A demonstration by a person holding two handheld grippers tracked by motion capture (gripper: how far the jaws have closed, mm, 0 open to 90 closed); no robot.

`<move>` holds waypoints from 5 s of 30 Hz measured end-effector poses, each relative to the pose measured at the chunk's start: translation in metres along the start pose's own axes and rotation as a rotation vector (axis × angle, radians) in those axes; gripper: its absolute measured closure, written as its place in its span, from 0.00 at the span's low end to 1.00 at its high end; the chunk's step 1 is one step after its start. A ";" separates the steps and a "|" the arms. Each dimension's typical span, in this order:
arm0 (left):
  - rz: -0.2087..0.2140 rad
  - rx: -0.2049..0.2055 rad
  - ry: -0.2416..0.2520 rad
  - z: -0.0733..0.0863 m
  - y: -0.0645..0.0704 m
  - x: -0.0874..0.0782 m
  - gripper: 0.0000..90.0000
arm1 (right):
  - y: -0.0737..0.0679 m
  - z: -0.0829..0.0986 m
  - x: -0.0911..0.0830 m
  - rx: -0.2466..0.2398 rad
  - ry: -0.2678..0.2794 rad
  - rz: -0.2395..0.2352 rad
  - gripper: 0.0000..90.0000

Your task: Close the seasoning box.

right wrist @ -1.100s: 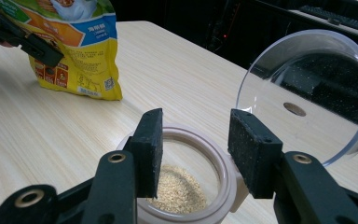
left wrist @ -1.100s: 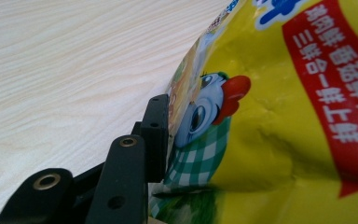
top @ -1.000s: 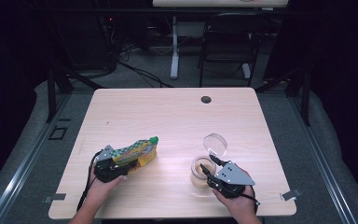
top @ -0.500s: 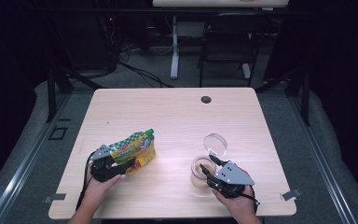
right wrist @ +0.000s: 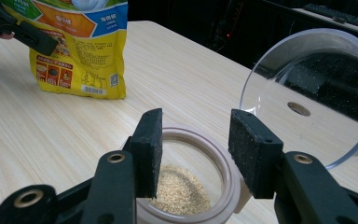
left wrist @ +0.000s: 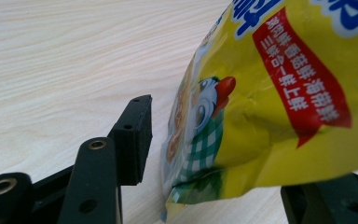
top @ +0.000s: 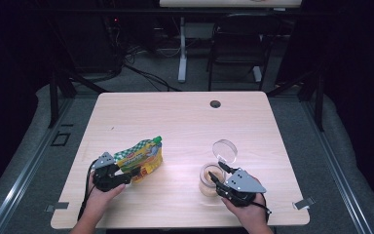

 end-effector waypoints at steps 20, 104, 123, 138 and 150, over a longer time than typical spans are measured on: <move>-0.001 0.022 -0.003 0.008 0.000 -0.020 0.51 | 0.000 -0.008 -0.009 0.042 0.018 -0.041 0.60; -0.210 -0.018 -0.043 0.033 -0.053 -0.030 0.51 | 0.078 0.099 -0.049 0.486 -0.237 0.089 0.58; -0.229 -0.012 -0.043 0.031 -0.054 -0.031 0.51 | 0.082 0.106 -0.050 0.582 -0.228 0.084 0.56; -0.245 0.002 -0.047 0.031 -0.053 -0.029 0.51 | 0.082 0.107 -0.050 0.587 -0.232 0.081 0.56; -0.245 -0.005 -0.039 0.030 -0.053 -0.030 0.51 | 0.083 0.108 -0.050 0.591 -0.233 0.083 0.56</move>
Point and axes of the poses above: each handheld gripper's, and its own axes: x roughly forward along the jaws, z roughly out of its underside, y roughly to its right, the point moved 6 cm from there along x, roughly forward along the jaws, and after that the axes turned 14 degrees about -z, right-handed, at the moved point
